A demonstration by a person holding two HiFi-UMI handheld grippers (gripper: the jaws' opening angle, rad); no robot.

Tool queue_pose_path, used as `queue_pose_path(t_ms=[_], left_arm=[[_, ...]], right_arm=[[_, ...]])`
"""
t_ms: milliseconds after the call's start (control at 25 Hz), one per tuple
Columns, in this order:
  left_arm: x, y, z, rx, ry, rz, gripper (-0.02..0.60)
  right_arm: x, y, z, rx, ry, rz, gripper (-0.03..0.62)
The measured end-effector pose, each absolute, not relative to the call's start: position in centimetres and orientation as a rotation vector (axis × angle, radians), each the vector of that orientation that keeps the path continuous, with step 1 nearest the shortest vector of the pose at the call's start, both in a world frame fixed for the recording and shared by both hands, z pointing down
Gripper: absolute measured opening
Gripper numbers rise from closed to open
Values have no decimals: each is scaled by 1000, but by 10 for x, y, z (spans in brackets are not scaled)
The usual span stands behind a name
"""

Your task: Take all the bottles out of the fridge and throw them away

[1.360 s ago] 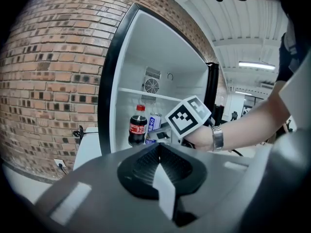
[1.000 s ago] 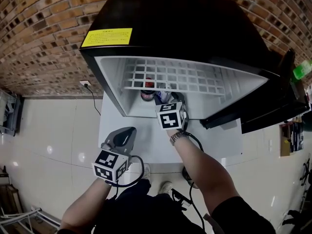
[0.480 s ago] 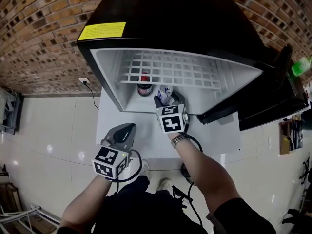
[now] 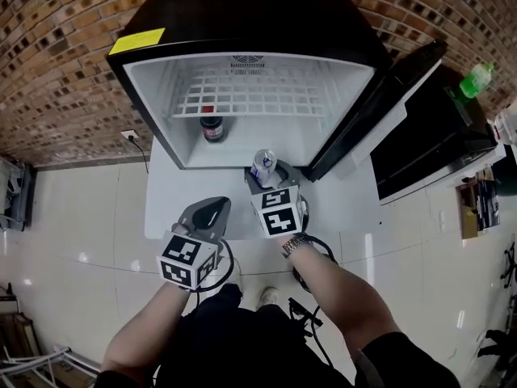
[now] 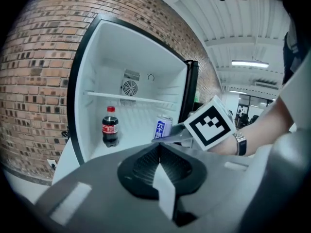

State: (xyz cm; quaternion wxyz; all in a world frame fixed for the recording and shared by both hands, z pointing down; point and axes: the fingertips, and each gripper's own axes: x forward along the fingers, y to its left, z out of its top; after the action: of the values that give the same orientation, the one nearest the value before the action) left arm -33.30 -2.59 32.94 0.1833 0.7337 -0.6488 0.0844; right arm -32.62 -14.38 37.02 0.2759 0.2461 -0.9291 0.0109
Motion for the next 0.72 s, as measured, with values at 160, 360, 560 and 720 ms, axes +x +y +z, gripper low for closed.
queue_pose_path(t_ms=[160,360,560,720], left_arm=[[-294,-23,321,2121,-1802,236,5],[-236,-16,320,2168,-1752,244,4],[-172,-9,333,2214,-1671,282,5],[-128,-5,348,2245,-1589,329,4]], right_arm=[[-280,-126,365,687,-2490,42,264],[-214,-106,360,716,-2479,53,264],[-143,-89,369,772,-2458,103,265],[-90,-78,387,823,-2418,166,264]])
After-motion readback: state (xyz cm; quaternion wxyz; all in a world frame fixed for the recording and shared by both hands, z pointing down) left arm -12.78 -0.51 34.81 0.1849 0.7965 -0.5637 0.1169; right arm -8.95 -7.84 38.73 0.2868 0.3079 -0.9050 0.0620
